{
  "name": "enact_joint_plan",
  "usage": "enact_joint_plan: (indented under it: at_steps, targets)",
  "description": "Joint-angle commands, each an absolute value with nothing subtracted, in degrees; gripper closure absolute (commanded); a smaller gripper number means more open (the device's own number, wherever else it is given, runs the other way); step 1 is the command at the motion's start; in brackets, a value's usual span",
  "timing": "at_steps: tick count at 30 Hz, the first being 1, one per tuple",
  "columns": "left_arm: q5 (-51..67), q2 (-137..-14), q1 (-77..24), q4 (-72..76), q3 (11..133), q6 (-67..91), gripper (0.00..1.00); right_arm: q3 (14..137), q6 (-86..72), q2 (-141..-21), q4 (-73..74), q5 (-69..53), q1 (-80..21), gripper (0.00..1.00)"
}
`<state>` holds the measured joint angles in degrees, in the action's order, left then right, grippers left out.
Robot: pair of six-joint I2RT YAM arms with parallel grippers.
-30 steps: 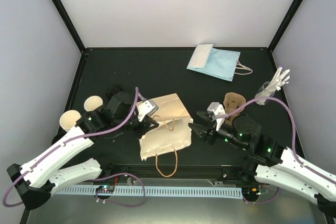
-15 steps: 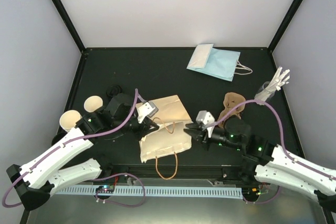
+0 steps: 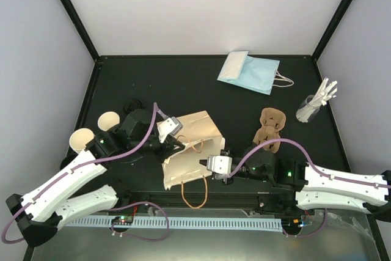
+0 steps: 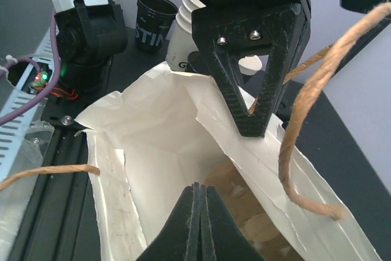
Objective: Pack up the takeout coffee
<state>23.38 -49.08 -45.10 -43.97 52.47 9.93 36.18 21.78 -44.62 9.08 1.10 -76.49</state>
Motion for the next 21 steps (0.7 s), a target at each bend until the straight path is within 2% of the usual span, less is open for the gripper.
enact_joint_plan:
  at_steps: [1,16,21]
  targets:
    - [23.3,-47.7,-45.5,-41.7,52.8,11.1,0.99,38.7,29.2,-45.2,9.9,3.7,-76.9,0.99]
    - [23.6,-47.6,-45.4,-41.4,52.7,11.2,0.99,37.7,35.5,-43.8,10.3,13.0,-76.6,0.99]
    - [23.8,-47.7,-45.4,-40.9,52.5,11.2,0.98,37.8,35.9,-42.8,11.1,12.2,-75.0,0.99]
